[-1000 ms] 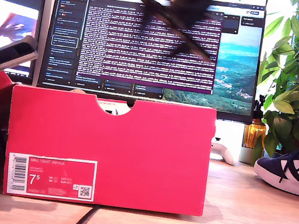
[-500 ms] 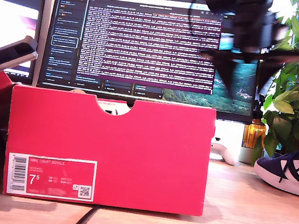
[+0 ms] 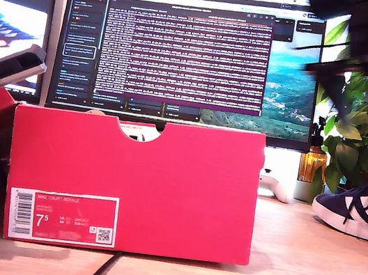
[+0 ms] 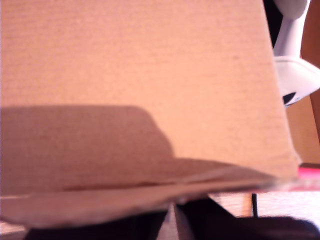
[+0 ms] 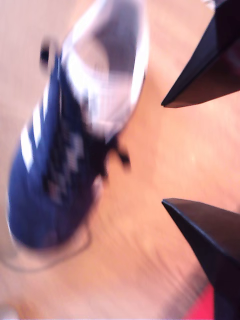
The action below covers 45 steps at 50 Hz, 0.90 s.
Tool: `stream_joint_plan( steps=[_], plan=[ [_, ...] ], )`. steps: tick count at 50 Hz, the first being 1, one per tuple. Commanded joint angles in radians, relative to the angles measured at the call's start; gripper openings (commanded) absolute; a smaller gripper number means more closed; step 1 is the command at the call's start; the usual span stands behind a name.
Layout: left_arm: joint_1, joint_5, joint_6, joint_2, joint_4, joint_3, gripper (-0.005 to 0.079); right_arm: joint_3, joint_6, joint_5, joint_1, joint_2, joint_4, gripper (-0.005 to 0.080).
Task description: Pack the blue shoes by picking the first shoe and placing it inside the red shoebox, left side, then picking and rotating the second shoe and placing it in the shoebox
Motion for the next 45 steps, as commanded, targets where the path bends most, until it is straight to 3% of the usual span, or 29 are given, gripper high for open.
stream_joint_plan(
  steps=[1, 17, 45],
  plan=[
    [-0.002, -0.003, 0.007, 0.004, 0.003, 0.01, -0.0019, -0.073, 0.027, 0.009, -0.018, -0.032, -0.003, 0.0536],
    [-0.002, -0.003, 0.006, 0.004, 0.003, 0.01, -0.0019, -0.302, 0.071, 0.012, -0.111, -0.153, -0.003, 0.0536],
    [-0.002, -0.003, 0.007, 0.004, 0.002, 0.01, -0.0019, -0.37, 0.106, 0.081, -0.195, -0.171, -0.003, 0.0533]
  ],
)
